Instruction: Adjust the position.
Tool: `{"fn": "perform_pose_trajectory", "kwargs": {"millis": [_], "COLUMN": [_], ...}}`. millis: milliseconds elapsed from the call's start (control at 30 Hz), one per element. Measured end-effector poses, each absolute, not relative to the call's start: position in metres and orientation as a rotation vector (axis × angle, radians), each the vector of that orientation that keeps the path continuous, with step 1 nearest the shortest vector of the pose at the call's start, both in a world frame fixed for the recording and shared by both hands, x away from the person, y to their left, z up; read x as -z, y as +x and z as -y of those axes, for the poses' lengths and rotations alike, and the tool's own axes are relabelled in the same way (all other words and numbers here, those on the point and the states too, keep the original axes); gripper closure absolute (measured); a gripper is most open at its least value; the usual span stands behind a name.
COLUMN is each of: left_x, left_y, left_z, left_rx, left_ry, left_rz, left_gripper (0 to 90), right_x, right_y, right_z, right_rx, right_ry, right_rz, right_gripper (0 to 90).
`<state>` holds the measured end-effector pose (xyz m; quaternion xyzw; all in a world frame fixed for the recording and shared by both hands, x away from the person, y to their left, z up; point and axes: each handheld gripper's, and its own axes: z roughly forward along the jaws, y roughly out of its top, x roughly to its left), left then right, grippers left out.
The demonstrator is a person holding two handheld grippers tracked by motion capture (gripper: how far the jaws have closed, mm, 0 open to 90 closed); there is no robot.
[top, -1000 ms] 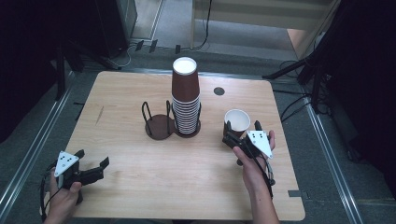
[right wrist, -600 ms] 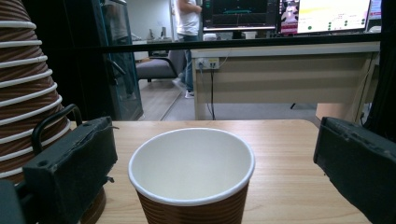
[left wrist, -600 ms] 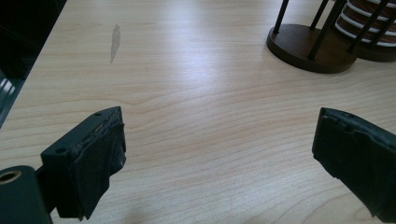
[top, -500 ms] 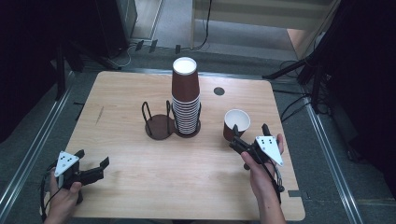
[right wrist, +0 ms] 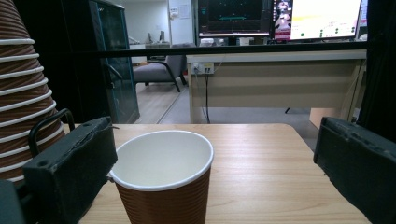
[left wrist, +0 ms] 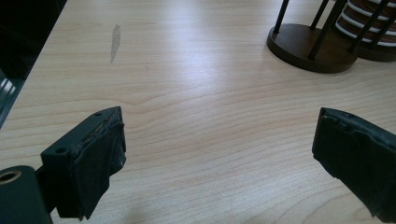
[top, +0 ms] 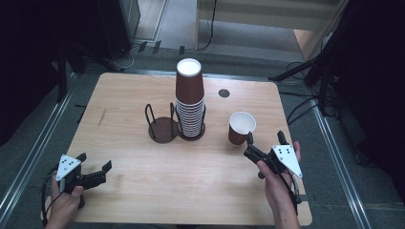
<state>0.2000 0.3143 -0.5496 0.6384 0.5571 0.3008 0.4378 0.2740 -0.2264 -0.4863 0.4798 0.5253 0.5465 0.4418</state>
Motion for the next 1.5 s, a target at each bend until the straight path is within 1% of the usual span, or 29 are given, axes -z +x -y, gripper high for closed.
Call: {"fn": "perform_pose_trajectory", "kwargs": {"millis": [533, 1500], "left_x": [0.550, 0.550], "left_y": [0.200, 0.200], "left_z": [-0.314, -0.314], "left_rx": [-0.750, -0.749], "left_ry": [1.589, 1.589], "left_rz": [-1.384, -1.386], "left_gripper": [3.5, 3.5], "right_x": [0.489, 0.519], "right_y": [0.252, 0.225], "right_z": [0.253, 0.293], "right_rx": [-1.323, -1.240], "right_ry": [1.195, 1.268], "right_rz": [-1.302, -1.309], "right_gripper": [0.0, 0.0]}}
